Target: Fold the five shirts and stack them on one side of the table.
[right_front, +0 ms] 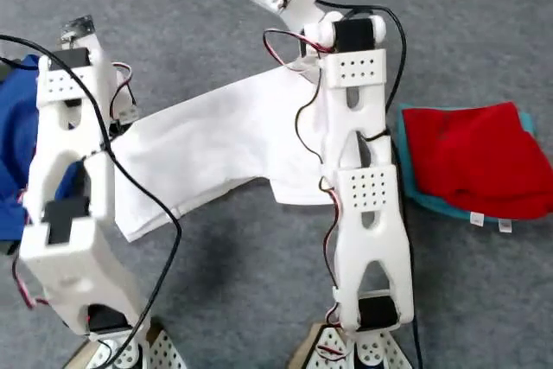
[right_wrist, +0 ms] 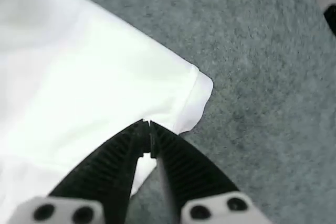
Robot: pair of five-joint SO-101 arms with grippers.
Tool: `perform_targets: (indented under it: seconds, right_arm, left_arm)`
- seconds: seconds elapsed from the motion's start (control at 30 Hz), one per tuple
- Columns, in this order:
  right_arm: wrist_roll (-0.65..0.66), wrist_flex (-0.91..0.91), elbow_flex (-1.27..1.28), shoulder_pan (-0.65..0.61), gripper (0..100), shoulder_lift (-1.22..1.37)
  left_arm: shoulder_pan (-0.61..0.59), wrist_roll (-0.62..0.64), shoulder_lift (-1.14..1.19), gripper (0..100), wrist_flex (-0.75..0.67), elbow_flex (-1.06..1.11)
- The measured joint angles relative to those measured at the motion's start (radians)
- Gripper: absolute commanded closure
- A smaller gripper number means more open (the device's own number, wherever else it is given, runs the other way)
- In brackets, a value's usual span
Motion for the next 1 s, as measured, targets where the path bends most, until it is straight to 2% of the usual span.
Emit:
perform_targets:
  seconds: [0.13, 0.3, 0.43, 0.6, 0.7, 0.9, 1.0]
  right_arm:
    - [0.02, 0.009, 0.0, 0.003, 99.4, -0.057]
    - [0.017, 0.012, 0.003, 0.003, 99.4, -0.143]
    - [-0.034, 0.012, 0.106, 0.003, 99.4, -0.238]
    - [-0.04, 0.012, 0.404, 0.003, 99.4, -0.416]
    - [-0.032, 0.012, 0.654, 0.003, 99.1, -0.566]
    - [0.152, 0.003, 1.235, 0.003, 99.0, -0.916]
    - [0.235, -0.061, 1.528, 0.003, 99.0, -1.1]
  left_arm:
    - [0.017, -0.052, -0.256, 98, -0.15, 0.311]
    - [-0.029, -0.058, -0.598, 98, -0.437, 0.775]
    - [-0.078, -0.06, -0.689, 98, -0.644, 1.03]
    - [-0.112, -0.052, -0.689, 98, -0.793, 1.137]
    - [-0.141, -0.041, -0.657, 98, -0.825, 1.137]
    - [-0.152, -0.021, -0.606, 98, -0.818, 1.106]
    - [-0.152, -0.011, -0.601, 98, -0.816, 1.105]
